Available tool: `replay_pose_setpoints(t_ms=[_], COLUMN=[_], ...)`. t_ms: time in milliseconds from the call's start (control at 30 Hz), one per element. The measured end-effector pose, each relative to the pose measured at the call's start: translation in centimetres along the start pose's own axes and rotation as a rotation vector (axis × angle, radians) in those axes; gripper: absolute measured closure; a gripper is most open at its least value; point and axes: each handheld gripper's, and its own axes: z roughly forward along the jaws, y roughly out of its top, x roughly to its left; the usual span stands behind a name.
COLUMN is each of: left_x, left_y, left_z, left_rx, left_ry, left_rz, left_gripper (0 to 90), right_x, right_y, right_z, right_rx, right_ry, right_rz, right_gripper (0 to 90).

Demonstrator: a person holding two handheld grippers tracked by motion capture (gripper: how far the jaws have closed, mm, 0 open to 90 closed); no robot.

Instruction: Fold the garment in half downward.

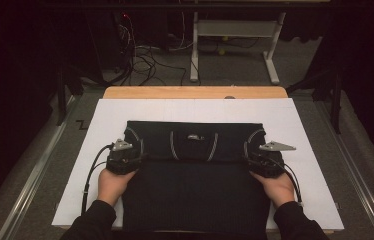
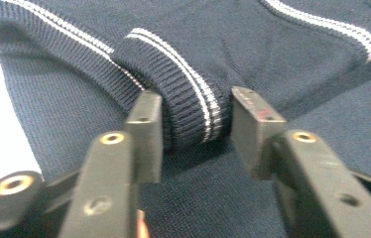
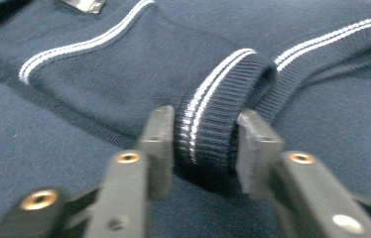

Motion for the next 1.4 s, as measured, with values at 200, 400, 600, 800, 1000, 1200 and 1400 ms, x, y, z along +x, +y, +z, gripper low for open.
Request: replay_pose_setpoints(t_ms=[200, 400, 600, 800, 1000, 1200, 1400], left_x=[-0.7, -1.6, -1.7, -2.5, -3.4, -3.7, -3.9], left_y=[-0.3, -0.7, -1.7, -2.7, -3.7, -4.4, -5.1], left_z=[-1.2, -2.8, -3.7, -4.7, -5.4, -5.8, -6.2], left_rx=[-0.052, -0.079, -0.081, -0.074, -0.054, -0.046, -0.038], left_ry=[-0.015, -0.058, -0.098, -0.12, -0.133, -0.141, -0.146], left_rz=[0.003, 0.033, 0.025, 0.034, 0.05, 0.04, 0.045], left_gripper=[68.5, 68.3, 68.2, 68.2, 68.1, 68.1, 68.1], right_x=[0.7, 1.1, 1.3, 1.8, 2.2, 2.4, 2.7], right_y=[0.1, -0.1, -1.2, -2.4, -3.4, -4.3, -4.7], right_z=[-0.7, -2.2, -3.6, -4.8, -5.9, -6.3, -6.9], right_rx=[-0.036, -0.085, -0.107, -0.102, -0.104, -0.085, -0.087], right_ry=[-0.019, -0.019, 0.015, 0.031, 0.035, 0.036, 0.043], right_rz=[-0.043, -0.066, -0.061, -0.076, -0.089, -0.087, -0.085], right_gripper=[80.3, 80.4, 80.4, 80.4, 80.3, 80.3, 80.3])
